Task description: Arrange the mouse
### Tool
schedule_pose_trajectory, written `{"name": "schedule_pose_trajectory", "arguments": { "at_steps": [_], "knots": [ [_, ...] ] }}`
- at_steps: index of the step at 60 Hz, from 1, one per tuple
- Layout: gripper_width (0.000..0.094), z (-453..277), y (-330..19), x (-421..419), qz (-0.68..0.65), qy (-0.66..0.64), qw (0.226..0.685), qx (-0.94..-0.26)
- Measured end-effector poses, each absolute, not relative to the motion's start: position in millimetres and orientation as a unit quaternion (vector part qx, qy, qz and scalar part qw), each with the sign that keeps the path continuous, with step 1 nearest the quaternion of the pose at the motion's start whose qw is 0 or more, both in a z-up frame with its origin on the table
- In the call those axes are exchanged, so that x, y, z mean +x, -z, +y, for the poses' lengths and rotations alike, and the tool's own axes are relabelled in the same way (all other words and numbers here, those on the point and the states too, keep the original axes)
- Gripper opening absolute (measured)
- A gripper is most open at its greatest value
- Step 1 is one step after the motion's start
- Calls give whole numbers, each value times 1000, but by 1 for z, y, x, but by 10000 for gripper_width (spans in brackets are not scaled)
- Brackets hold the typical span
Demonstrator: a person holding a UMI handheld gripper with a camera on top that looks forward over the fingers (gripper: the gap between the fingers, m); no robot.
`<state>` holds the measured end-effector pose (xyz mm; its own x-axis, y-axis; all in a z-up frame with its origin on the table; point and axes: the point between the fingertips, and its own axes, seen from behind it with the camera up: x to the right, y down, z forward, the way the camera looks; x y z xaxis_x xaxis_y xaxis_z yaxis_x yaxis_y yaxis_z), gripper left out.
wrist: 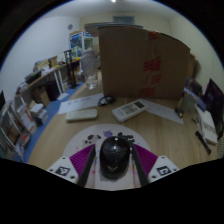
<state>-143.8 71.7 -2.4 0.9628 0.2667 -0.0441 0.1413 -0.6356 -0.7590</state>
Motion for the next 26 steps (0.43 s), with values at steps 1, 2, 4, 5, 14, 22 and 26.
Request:
{"name": "schedule_pose_trajectory", "arguments": {
  "at_steps": [1, 2, 4, 5, 14, 22, 26],
  "knots": [
    [816, 69, -2, -145, -112, -89, 410, -901],
    [843, 66, -7, -145, -111, -100, 410, -900],
    [856, 60, -19, -144, -109, -117, 410, -898],
    [844, 56, -25, -142, -108, -123, 410, -897],
    [841, 10, -86, -96, -115, -144, 419, -889],
    [839, -43, -124, -28, -119, -146, 420, -888],
    [838, -64, -128, 16, -114, -134, 417, -892]
  ]
}}
